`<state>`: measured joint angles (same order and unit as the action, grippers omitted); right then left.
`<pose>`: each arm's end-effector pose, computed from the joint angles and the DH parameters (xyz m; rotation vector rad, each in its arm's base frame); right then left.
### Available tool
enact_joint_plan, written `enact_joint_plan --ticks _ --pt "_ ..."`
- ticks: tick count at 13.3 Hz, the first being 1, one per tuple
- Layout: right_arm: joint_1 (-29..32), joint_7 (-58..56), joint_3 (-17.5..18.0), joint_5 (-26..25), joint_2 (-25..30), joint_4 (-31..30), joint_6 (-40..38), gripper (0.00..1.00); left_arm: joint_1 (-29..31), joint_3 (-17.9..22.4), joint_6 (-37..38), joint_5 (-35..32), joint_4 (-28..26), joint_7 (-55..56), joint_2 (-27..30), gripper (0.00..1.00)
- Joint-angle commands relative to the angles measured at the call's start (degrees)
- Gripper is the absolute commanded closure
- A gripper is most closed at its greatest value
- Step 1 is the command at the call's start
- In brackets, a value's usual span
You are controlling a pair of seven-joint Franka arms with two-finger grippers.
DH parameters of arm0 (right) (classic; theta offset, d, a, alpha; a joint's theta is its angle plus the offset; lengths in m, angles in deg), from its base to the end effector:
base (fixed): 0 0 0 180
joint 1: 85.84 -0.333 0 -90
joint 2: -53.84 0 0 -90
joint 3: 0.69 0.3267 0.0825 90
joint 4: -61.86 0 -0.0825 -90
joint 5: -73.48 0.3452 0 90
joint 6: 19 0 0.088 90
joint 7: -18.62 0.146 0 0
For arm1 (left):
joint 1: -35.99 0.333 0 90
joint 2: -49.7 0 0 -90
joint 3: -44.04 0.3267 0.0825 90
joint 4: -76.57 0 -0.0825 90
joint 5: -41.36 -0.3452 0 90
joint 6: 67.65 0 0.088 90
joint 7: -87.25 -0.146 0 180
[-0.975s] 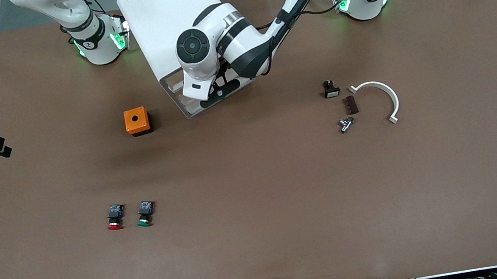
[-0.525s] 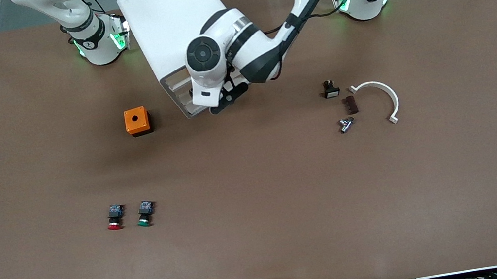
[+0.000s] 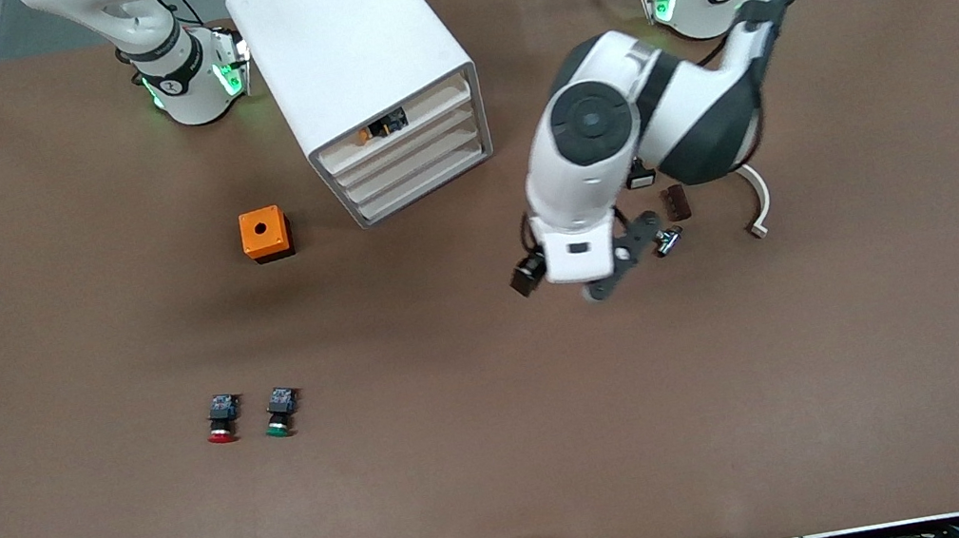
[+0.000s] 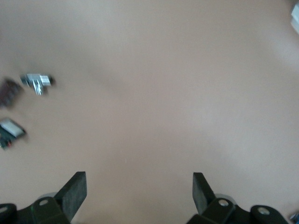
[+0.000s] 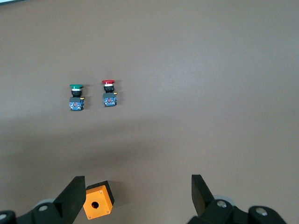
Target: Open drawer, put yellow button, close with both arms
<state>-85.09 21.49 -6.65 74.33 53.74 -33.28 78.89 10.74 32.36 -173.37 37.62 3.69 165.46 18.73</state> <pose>0.5256 -0.0598 0.5684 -3.1166 0.2638 -0.0731 0.5699 -0.3817 0.4303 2.8776 1.1074 -0.0171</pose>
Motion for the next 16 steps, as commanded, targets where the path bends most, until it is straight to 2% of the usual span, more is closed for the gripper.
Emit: enact_joint_plan --ticks 1,4,6,12,16 --pt "0.39 -0.49 0.50 -0.93 1.50 -1.02 0.37 0.00 4.74 -0.44 2.87 -2.41 -1.55 -7.15 4.76 0.00" --pt "0.39 -0.49 0.50 -0.93 1.50 -1.10 0.37 0.00 10.29 -0.45 10.95 -2.41 -1.56 -20.68 9.24 0.00" --pt "0.39 -0.49 0.50 -0.93 1.50 -1.10 0.37 0.00 13.89 -0.62 15.00 -1.89 -1.47 -24.49 11.45 0.00" --pt "0.30 -0.49 0.50 -1.11 1.50 -1.10 0.37 0.00 19.70 -0.53 20.90 -1.80 -1.47 -38.71 16.90 0.00" --pt "0.30 -0.49 0.50 -1.11 1.50 -1.10 0.29 0.00 22.61 0.86 24.15 -2.23 -3.04 -54.53 22.16 0.00"
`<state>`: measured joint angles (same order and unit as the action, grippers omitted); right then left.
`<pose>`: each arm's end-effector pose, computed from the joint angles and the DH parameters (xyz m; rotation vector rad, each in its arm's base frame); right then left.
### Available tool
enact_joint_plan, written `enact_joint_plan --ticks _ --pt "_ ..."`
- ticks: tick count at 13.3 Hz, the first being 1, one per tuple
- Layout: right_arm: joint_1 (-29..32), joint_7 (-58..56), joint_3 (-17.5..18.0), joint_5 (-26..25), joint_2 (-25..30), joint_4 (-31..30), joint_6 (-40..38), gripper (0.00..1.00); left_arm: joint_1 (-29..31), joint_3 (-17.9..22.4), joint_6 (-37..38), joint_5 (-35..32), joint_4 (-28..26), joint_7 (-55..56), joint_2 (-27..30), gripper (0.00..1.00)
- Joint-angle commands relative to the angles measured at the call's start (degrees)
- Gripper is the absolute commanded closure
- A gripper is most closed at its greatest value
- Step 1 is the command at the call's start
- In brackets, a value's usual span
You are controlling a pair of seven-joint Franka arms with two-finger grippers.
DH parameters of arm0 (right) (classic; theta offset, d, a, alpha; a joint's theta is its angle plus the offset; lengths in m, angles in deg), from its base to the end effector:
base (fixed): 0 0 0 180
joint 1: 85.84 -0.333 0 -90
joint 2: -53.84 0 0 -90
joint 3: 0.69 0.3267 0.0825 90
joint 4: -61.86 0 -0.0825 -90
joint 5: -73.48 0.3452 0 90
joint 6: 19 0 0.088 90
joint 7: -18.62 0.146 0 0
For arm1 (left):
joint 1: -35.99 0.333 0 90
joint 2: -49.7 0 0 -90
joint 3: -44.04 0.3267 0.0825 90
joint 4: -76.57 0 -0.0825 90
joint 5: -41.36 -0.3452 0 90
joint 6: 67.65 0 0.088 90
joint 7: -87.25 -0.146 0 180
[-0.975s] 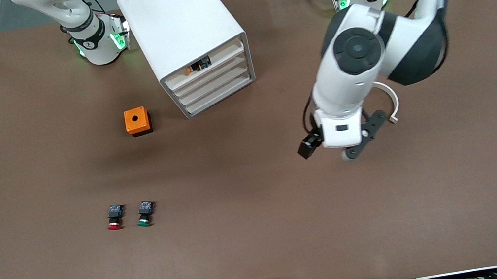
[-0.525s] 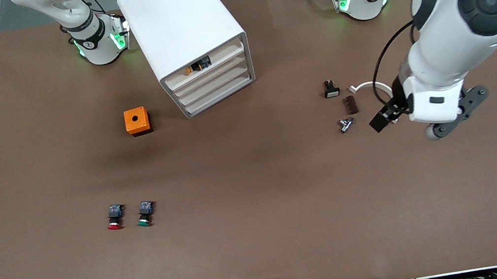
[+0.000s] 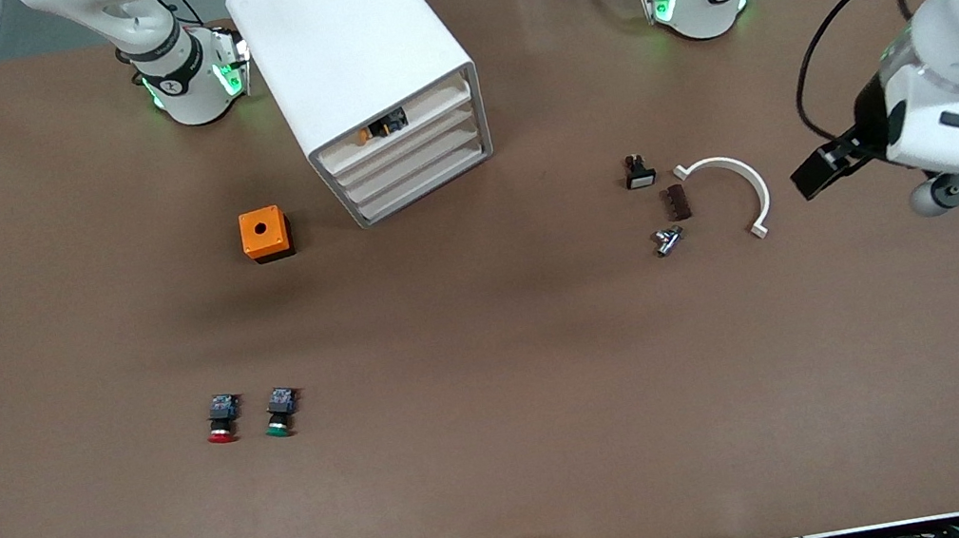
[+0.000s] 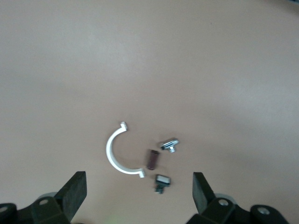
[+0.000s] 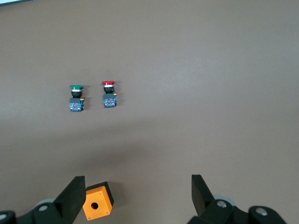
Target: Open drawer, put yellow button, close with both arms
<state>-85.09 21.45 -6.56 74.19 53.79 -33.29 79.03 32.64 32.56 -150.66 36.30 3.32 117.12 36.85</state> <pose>0.5258 -0.0594 0.5690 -3.1192 0.2601 -0.0779 0.5587 -0.1190 0.5907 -3.0530 -0.4222 0.0455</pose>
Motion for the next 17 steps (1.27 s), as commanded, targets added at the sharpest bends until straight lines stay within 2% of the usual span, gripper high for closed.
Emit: enact_joint_plan --ticks 1,3,6,9,11,12,15,17 --pt "0.30 -0.45 0.50 -0.97 1.45 -1.09 0.15 0.00 0.80 1.71 2.14 -0.92 -4.33 -9.79 5.89 0.00" --pt "0.30 -0.45 0.50 -0.97 1.45 -1.09 0.15 0.00 1.15 5.05 1.89 -0.31 -5.58 -18.39 7.65 0.00" --pt "0.30 -0.45 0.50 -0.97 1.37 -1.09 0.15 0.00 1.41 6.46 2.41 -0.39 -8.03 -24.05 11.43 0.00" --pt "0.30 -0.45 0.50 -0.97 1.36 -1.35 0.15 0.00 3.95 6.38 1.72 -0.30 -9.53 -29.85 12.23 0.00" --pt "0.21 0.07 0.50 -0.97 1.02 -1.35 -0.11 0.00 4.23 6.12 0.40 1.53 -10.06 -29.78 12.41 0.00" --pt "0.12 0.07 0.50 -0.97 1.01 -1.44 -0.20 0.00 4.40 6.29 -0.30 4.15 -12.24 -29.51 13.37 0.00" --pt "0.12 0.16 0.59 -0.88 1.01 -1.79 -0.38 0.00 4.23 5.77 -5.66 5.06 -22.25 -27.94 19.77 0.00" --pt "-0.49 -0.36 0.68 -0.79 0.75 -1.79 -0.38 0.00 3.88 5.68 -5.23 5.06 -22.37 -27.57 19.88 0.00"
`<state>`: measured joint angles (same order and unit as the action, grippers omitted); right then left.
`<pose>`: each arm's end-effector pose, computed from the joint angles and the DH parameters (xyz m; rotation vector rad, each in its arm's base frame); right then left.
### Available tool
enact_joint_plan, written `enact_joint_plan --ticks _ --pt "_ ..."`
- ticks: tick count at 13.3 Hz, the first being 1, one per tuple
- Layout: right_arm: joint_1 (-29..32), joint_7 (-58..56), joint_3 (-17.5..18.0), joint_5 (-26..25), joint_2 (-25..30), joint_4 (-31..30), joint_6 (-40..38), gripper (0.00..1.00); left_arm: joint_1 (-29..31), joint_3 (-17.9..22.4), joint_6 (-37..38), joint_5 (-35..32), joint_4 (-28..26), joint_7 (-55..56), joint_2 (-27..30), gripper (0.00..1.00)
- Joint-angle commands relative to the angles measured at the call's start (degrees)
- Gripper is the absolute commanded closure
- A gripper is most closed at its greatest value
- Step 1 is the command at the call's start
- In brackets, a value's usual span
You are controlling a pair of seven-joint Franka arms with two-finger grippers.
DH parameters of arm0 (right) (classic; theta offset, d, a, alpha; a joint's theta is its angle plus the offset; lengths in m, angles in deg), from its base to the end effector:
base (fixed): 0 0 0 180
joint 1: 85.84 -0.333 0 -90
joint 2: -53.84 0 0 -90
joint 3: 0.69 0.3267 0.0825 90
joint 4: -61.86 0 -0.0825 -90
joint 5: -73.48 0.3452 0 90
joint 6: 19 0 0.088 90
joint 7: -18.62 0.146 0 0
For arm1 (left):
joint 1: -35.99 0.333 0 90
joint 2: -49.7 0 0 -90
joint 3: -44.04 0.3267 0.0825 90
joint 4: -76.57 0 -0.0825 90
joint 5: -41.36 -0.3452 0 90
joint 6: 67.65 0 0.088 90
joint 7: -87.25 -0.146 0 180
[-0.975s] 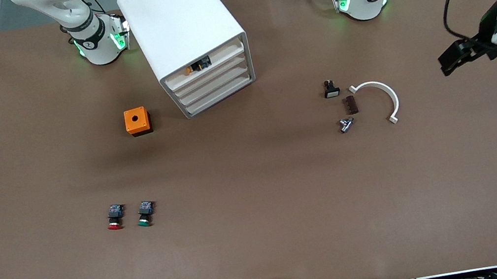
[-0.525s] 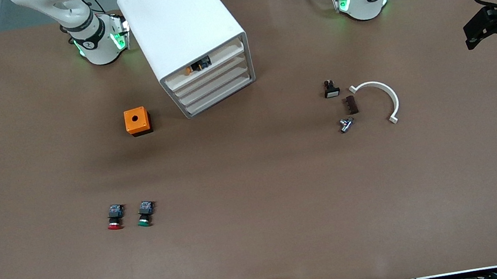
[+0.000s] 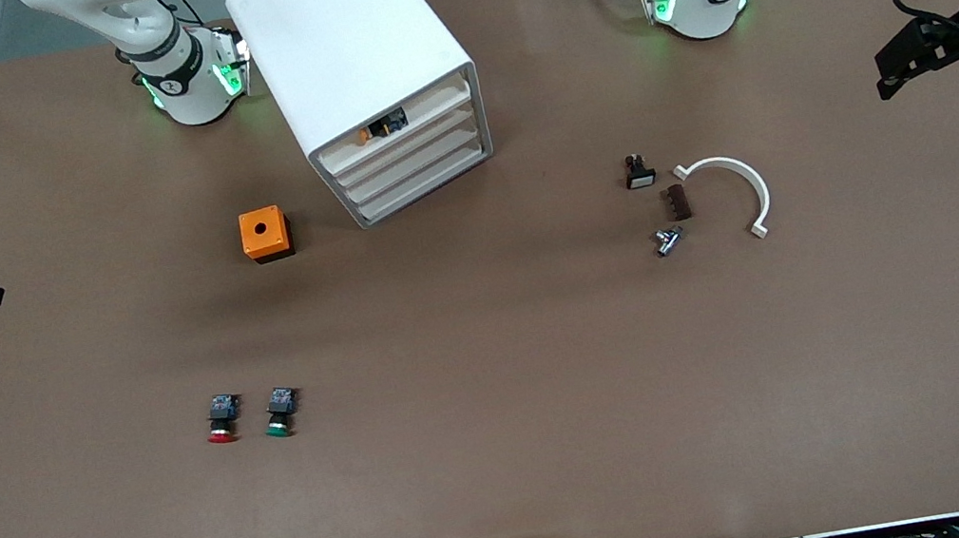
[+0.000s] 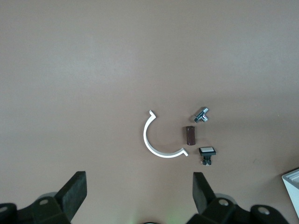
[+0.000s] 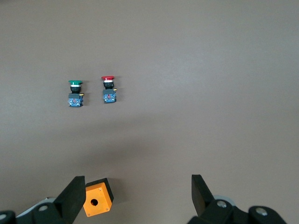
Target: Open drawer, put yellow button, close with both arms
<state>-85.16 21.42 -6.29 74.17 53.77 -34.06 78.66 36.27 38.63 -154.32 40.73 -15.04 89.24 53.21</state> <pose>0.5241 -0.0560 0.5623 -3.1203 0.2500 -0.0462 0.4871 -0.0436 0.6098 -3.1219 0.0844 0.0377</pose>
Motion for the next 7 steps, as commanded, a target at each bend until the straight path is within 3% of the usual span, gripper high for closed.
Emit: enact_joint_plan --ticks 1,7 --pt "-1.29 -0.34 0.41 -0.77 0.86 -1.03 0.07 0.00 0.33 -0.30 -0.27 0.64 -3.67 -0.32 3.44 0.00" --pt "-1.65 -0.34 0.32 -0.95 0.59 -0.59 -0.01 0.00 0.42 -0.12 1.41 0.55 -1.29 0.82 1.95 0.00"
